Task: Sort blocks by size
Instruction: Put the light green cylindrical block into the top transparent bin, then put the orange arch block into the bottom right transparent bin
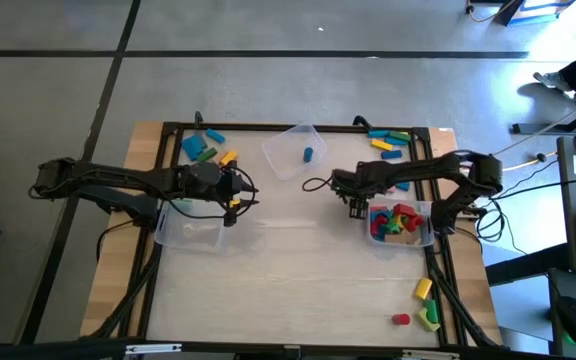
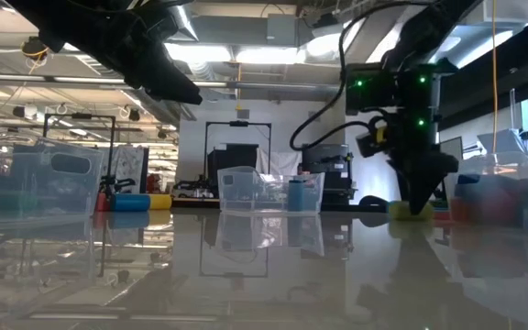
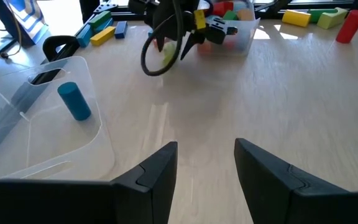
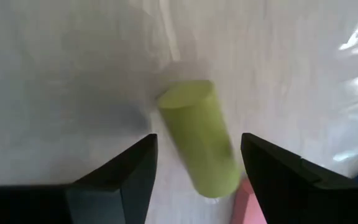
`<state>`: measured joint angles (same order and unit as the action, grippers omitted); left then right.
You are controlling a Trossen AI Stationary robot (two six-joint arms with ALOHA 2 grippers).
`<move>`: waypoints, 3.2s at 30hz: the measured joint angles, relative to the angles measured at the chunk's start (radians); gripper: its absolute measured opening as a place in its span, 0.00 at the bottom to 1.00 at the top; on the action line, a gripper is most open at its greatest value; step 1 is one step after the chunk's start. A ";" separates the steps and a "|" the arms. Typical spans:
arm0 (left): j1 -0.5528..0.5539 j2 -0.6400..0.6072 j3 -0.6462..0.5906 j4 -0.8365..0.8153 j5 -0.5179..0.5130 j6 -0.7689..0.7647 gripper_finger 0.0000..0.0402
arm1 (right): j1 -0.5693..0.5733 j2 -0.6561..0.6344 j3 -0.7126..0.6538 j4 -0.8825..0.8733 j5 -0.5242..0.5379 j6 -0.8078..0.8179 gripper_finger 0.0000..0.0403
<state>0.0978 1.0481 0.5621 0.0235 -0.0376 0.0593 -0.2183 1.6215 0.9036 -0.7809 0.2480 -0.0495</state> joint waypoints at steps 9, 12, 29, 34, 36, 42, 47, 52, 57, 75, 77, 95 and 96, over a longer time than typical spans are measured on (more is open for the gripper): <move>0.000 0.000 0.000 -0.005 0.000 0.000 0.39 | -0.062 0.000 -0.005 0.041 -0.079 -0.035 0.57; 0.000 0.000 0.000 -0.007 0.000 0.000 0.39 | -0.082 0.015 -0.004 0.069 -0.087 -0.038 0.52; 0.000 0.000 0.000 -0.012 0.000 0.000 0.39 | -0.103 0.026 0.127 0.070 -0.126 -0.041 0.33; 0.000 0.000 0.000 -0.012 0.000 0.000 0.39 | -0.103 0.019 0.207 0.232 -0.157 -0.041 0.35; 0.000 0.000 0.000 -0.011 0.000 0.001 0.39 | -0.103 0.019 0.212 0.350 -0.174 -0.041 0.34; 0.000 0.000 0.000 -0.012 0.000 0.006 0.39 | -0.103 0.039 0.212 0.612 -0.196 -0.021 0.34; 0.000 0.000 0.000 -0.004 0.000 0.020 0.39 | -0.103 0.115 0.211 0.815 -0.154 -0.019 0.35; 0.000 0.000 0.000 -0.015 0.000 0.020 0.39 | -0.108 0.208 0.211 0.986 -0.122 -0.019 0.34; 0.000 0.000 0.000 -0.014 0.000 0.020 0.39 | -0.132 0.267 0.211 1.025 -0.118 0.015 0.36; 0.000 0.000 0.000 -0.015 0.000 0.018 0.39 | -0.162 0.281 0.211 1.009 -0.162 0.080 0.48; 0.000 0.000 0.000 -0.025 0.000 0.017 0.39 | -0.162 0.281 0.211 1.008 -0.162 0.079 0.53; 0.000 0.000 0.000 -0.034 0.000 0.036 0.39 | -0.162 0.280 0.211 1.009 -0.162 0.078 0.62; 0.000 0.000 0.000 -0.033 0.000 0.041 0.39 | -0.162 0.280 0.211 1.009 -0.162 0.078 0.62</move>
<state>0.0978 1.0477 0.5621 -0.0099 -0.0377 0.1001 -0.3801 1.9011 1.1149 0.2279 0.0856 0.0284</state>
